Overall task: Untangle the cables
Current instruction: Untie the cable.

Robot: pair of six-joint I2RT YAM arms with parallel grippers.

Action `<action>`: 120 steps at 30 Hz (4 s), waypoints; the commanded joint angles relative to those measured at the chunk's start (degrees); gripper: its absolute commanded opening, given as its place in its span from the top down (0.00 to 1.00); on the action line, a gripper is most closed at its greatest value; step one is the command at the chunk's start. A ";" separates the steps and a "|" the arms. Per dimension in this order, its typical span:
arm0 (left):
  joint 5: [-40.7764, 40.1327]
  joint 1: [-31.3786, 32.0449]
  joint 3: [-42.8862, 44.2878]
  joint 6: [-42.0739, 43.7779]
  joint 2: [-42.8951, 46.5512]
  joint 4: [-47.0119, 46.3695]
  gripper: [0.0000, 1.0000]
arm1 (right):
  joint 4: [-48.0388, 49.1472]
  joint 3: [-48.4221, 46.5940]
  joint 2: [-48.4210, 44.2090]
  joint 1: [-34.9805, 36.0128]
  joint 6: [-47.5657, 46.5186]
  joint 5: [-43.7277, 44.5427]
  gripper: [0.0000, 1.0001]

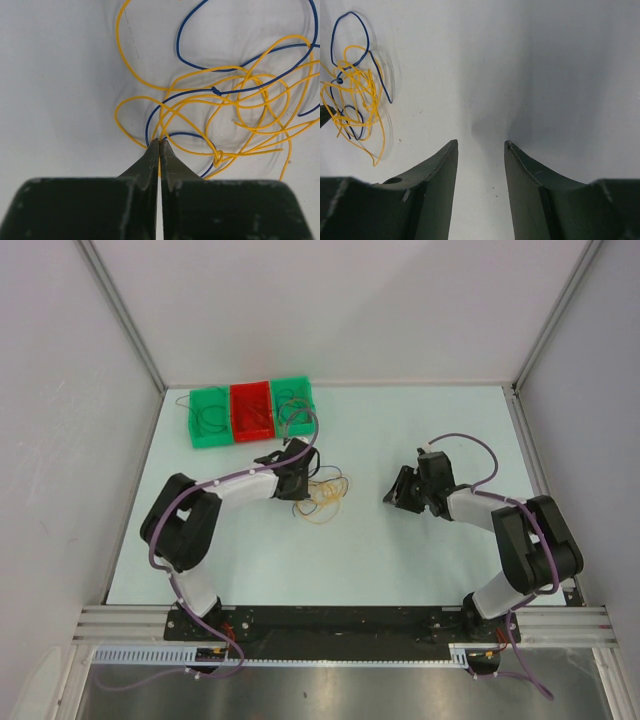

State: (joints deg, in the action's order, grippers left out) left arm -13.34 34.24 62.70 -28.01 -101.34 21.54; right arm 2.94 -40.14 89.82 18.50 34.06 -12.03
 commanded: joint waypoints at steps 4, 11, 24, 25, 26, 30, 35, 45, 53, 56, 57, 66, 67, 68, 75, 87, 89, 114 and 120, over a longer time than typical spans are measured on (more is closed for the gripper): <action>-0.98 0.56 2.78 0.24 0.70 -1.06 1.00 | 2.33 -0.29 1.06 -0.57 0.13 -2.03 0.53; -1.25 1.18 4.45 0.59 6.50 1.04 1.00 | 2.25 -0.20 1.15 -0.75 0.13 -2.29 0.54; -1.68 1.36 21.65 2.69 17.75 12.99 0.99 | 2.24 -0.20 1.23 -0.66 0.21 -2.47 0.54; -1.69 1.36 23.16 2.78 18.71 13.70 1.00 | 2.16 -0.20 1.23 -0.75 0.13 -2.38 0.54; -1.51 1.27 24.83 3.05 19.07 15.18 1.00 | 2.16 -0.20 1.15 -0.75 0.13 -2.38 0.54; 3.04 1.36 36.07 4.19 20.30 19.77 1.00 | 2.16 -0.20 1.15 -0.75 0.13 -2.47 0.54; 6.30 1.44 41.45 4.72 24.61 18.10 1.00 | 2.07 -0.20 1.15 -0.66 0.12 -2.38 0.54; 16.88 1.44 40.45 8.95 30.06 11.07 1.00 | 2.07 -0.11 0.45 -0.66 -0.84 -3.52 0.55; 13.87 1.36 15.46 1.12 27.69 13.80 1.00 | 0.14 2.17 -13.51 -0.14 -1.02 -11.77 0.53; 14.13 1.27 11.05 -0.11 26.46 13.70 1.00 | -0.74 2.17 -21.06 3.02 -2.24 -11.53 0.49; 14.66 1.36 9.91 -0.29 26.11 13.62 1.00 | -0.74 2.17 -22.83 4.16 -2.51 -11.26 0.47; 16.68 1.27 9.46 -1.79 24.00 13.18 1.00 | 2.86 1.38 -25.50 16.30 -3.47 -6.08 0.43; 17.12 1.27 9.55 -1.79 23.91 13.18 1.00 | 3.12 1.12 -24.79 16.74 -3.65 -6.16 0.43; 17.12 1.27 9.55 -1.70 24.08 13.09 1.00 | 3.73 0.25 -24.17 17.70 -3.83 -6.51 0.42; 17.39 0.92 9.29 -1.26 24.43 13.53 1.00 | 4.97 -3.10 -18.28 22.88 -5.94 -6.51 0.42; 18.62 -0.22 8.76 -1.08 25.23 13.53 1.00 | 6.03 -6.26 -12.13 27.81 -7.52 -5.81 0.42; 18.62 -0.31 8.67 -1.08 25.40 13.53 1.00 | 6.11 -6.88 -11.60 28.34 -7.70 -5.63 0.42; 19.06 -0.93 9.28 -1.17 26.90 14.58 1.00 | 5.94 -11.18 -12.74 30.37 -8.31 -6.25 1.00; 19.67 -1.02 9.72 -0.73 28.12 15.37 0.84 | 5.68 -14.08 -16.08 30.37 -7.87 -7.57 1.00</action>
State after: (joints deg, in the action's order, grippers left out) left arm 4.84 33.56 70.11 -28.51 -75.99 36.60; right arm 6.63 -49.52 77.82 48.60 25.89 -18.55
